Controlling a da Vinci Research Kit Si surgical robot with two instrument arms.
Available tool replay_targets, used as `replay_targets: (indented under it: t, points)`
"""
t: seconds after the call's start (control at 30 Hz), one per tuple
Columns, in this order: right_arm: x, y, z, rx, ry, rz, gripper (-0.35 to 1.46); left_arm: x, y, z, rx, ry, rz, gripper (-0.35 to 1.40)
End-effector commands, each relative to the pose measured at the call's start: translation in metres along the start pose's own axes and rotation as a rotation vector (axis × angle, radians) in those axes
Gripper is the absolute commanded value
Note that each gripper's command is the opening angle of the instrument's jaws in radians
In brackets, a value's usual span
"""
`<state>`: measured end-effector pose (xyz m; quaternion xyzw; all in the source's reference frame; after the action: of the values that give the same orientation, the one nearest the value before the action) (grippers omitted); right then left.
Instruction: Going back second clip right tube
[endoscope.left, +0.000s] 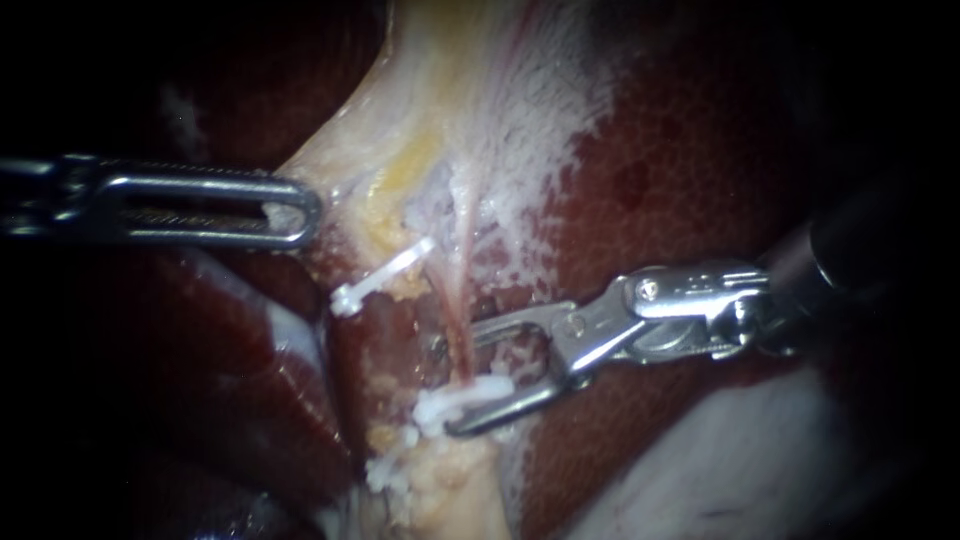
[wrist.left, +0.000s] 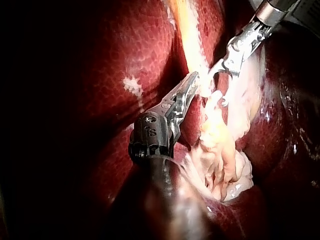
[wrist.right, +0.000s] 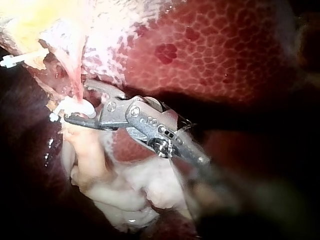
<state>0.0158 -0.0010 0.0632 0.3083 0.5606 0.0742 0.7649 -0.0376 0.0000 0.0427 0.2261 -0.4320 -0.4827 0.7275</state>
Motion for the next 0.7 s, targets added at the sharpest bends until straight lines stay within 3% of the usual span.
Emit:
replay_targets:
  t: [0.03,0.2,0.7]
  points:
    - [0.0001,-0.0001,-0.0003,-0.028,0.005,0.004,0.59,0.0,0.0,0.0,0.001,0.0,0.001,-0.35]
    - [0.0007,-0.0008,-0.0028,-0.091,0.015,0.026,0.6,0.0002,0.0001,0.0,0.001,0.0,0.002,-0.35]
    - [0.0022,-0.0035,-0.009,-0.129,0.018,-0.071,0.6,0.0005,0.0009,0.0004,0.002,-0.003,0.004,-0.35]
